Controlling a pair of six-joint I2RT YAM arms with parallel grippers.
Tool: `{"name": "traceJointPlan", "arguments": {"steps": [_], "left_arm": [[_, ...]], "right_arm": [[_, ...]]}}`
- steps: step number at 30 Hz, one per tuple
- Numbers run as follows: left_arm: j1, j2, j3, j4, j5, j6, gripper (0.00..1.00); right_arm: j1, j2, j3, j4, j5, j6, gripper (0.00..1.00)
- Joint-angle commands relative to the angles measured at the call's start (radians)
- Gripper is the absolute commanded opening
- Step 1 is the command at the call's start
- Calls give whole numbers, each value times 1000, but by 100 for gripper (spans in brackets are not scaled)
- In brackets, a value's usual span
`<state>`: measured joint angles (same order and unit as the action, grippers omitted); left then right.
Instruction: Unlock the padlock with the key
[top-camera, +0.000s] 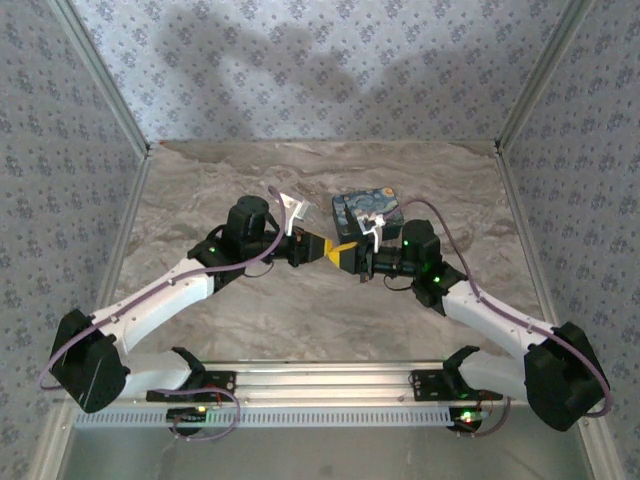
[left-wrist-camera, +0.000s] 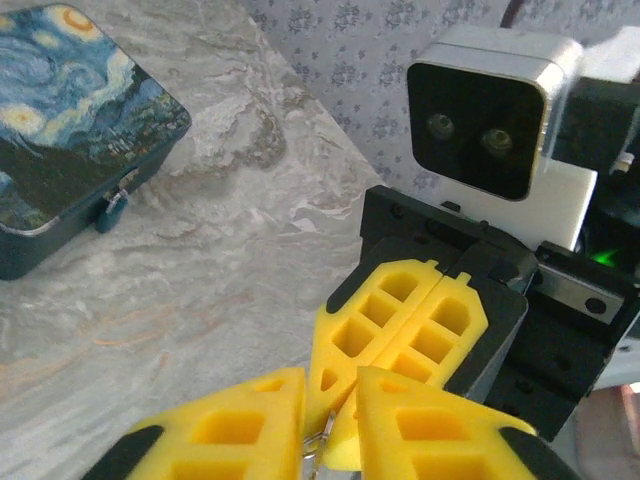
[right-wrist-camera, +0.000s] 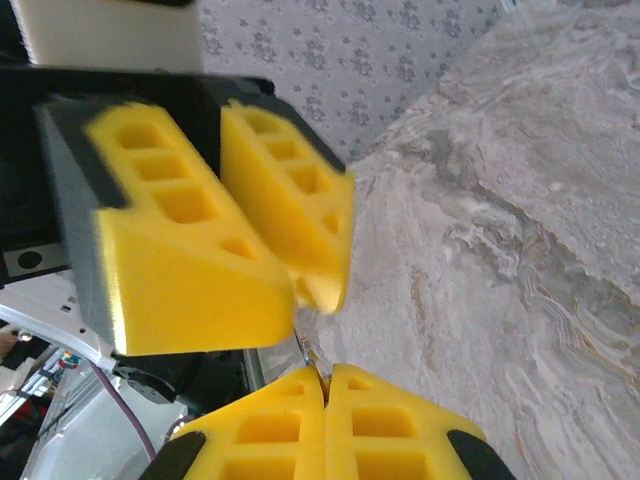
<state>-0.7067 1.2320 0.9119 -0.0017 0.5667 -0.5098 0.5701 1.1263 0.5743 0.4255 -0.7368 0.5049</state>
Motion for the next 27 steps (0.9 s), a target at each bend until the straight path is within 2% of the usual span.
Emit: {"name": "traceJointPlan", "arguments": {"steps": [1, 7, 11, 16, 21, 27], "left_arm": [[7, -36, 37, -11, -40, 10, 35], [15, -34, 58, -79, -152, 31, 57], [14, 26, 107, -148, -218, 67, 65], [15, 162, 198, -176, -254, 89, 66], [14, 357, 346, -198, -211, 101, 65], [-5, 581, 561, -321, -220, 136, 64]], "right_arm": [[-10, -43, 12, -73, 44, -30, 0], [-80, -133, -7, -227, 123, -57, 0], [-124, -204, -4, -403, 235, -89, 0], [-180, -293, -3, -597, 412, -75, 0], [-191, -355, 9, -783, 613, -55, 0], [-210, -395, -6, -874, 695, -15, 0]]}}
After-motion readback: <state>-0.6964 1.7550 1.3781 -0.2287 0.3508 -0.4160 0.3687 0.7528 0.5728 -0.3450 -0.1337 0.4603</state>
